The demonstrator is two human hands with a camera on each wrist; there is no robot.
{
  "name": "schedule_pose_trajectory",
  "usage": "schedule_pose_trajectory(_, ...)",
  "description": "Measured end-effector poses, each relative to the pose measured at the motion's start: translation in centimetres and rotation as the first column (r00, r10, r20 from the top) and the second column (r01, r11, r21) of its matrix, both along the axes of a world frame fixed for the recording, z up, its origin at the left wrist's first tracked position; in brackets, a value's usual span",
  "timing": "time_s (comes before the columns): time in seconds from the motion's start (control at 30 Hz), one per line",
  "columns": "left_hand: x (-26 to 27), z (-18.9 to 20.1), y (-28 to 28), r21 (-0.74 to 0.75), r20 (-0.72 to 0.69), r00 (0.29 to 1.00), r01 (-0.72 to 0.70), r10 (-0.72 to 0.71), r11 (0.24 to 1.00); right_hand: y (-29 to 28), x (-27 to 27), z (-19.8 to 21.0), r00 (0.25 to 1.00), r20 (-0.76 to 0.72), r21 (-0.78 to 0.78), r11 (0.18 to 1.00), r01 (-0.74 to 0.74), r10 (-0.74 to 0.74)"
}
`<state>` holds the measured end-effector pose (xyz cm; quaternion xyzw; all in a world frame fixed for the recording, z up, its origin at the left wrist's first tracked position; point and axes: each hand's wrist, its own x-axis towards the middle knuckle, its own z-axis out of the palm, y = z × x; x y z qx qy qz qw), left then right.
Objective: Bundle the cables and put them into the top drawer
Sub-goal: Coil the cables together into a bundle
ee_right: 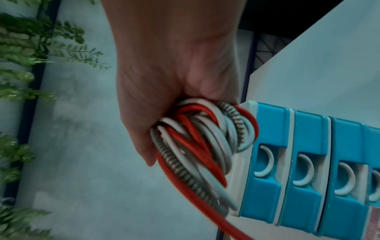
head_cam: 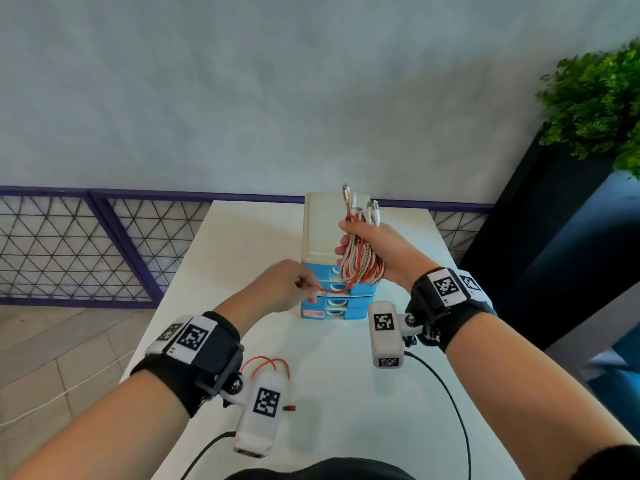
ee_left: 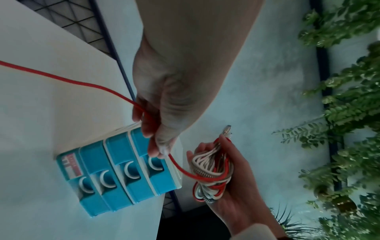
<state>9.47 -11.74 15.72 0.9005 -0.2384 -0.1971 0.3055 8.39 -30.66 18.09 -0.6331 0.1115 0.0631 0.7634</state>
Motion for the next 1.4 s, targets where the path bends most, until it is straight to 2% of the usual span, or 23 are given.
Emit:
schedule_pose_trajectory(0.13, 0.4, 1.2, -1.1, -0.128, 0.045, 0.996, -0.072, 0.078, 0.989, 0.4, -0.3, 0.5, 0.990, -0.013, -0.242, 0.961, -0.136, 0.137)
schedule_pose_trajectory(0.23, 0.2, 1.8, -1.6, -0.231, 0.085, 0.984, -0.134, 0.157, 0.964, 0.9, -0.6, 0.9, 0.970, -0.064, -0.294, 0.925, -0.242, 0.234)
schedule_pose_trajectory(0.3, -0.2, 2.0, -2.0, -0.242, 0.156, 0.978, -0.101, 0.141, 0.965, 1.1, -0.7, 1.0, 0.956, -0.087, -0.328, 0.898, -0.294, 0.281)
schedule_pose_trajectory(0.37, -0.5, 2.2, -2.1, -0.196, 0.240, 0.964, -0.071, 0.118, 0.978, 1.2, -0.7, 1.1, 0.937, -0.138, -0.372, 0.860, -0.349, 0.321)
schedule_pose_trajectory(0.53, -0.1, 1.6, -2.0, 0.003, 0.322, 0.937, -0.148, 0.139, 0.989, 0.8, -1.1, 1.3, 0.874, -0.250, -0.347, 0.804, -0.483, 0.418)
schedule_pose_trajectory(0.67, 1.0, 1.7, -1.7, 0.089, 0.353, 0.933, -0.110, 0.072, 0.990, 0.3, -1.3, 1.0, 0.854, -0.244, -0.323, 0.791, -0.519, 0.460)
schedule_pose_trajectory(0.77, 2.1, 2.6, -1.6, 0.105, 0.351, 0.936, -0.046, 0.006, 0.993, 0.1, -1.6, 0.7, 0.893, -0.168, -0.319, 0.834, -0.450, 0.417)
schedule_pose_trajectory(0.83, 2.6, 3.6, -1.8, 0.110, 0.290, 0.956, -0.001, -0.031, 0.994, 0.0, -1.5, 0.5, 0.942, -0.085, -0.317, 0.887, -0.335, 0.325)
schedule_pose_trajectory(0.87, 2.9, 3.9, -1.7, 0.088, 0.205, 0.978, 0.014, -0.032, 0.996, -0.2, -1.3, 0.2, 0.962, -0.048, -0.294, 0.916, -0.272, 0.270)
schedule_pose_trajectory(0.93, 3.2, 4.2, -1.2, -0.104, -0.116, 0.993, -0.031, 0.019, 0.994, -0.8, -0.8, -0.2, 0.987, -0.004, -0.258, 0.953, -0.156, 0.161)
schedule_pose_trajectory(1.0, 3.2, 3.9, -0.3, -0.336, -0.450, 0.892, -0.213, 0.042, 0.917, -1.5, -0.5, -0.7, 0.998, 0.016, -0.261, 0.964, -0.050, 0.056)
schedule_pose_trajectory(1.07, 3.0, 3.3, 0.5, -0.443, -0.621, 0.784, -0.362, 0.011, 0.820, -2.0, -0.5, -0.9, 0.999, 0.028, -0.270, 0.963, 0.025, -0.018)
schedule_pose_trajectory(1.13, 2.4, 2.7, 0.5, -0.495, -0.686, 0.726, -0.420, -0.046, 0.761, -2.0, -0.5, -1.2, 0.999, 0.018, -0.270, 0.962, 0.042, -0.039)
schedule_pose_trajectory(1.23, 1.0, 2.7, -0.6, -0.552, -0.712, 0.694, -0.460, -0.106, 0.696, -1.0, -0.5, -1.5, 1.000, 0.001, -0.248, 0.969, 0.013, -0.013)
schedule_pose_trajectory(1.3, 0.3, 3.0, -1.7, -0.569, -0.705, 0.699, -0.455, -0.121, 0.685, -0.2, -0.5, -1.5, 1.000, -0.013, -0.187, 0.982, -0.022, 0.020)
schedule_pose_trajectory(1.4, -0.2, 3.2, -3.1, -0.560, -0.663, 0.744, -0.419, -0.083, 0.715, 0.6, -0.8, -1.3, 0.982, -0.063, -0.034, 0.983, -0.179, 0.177)
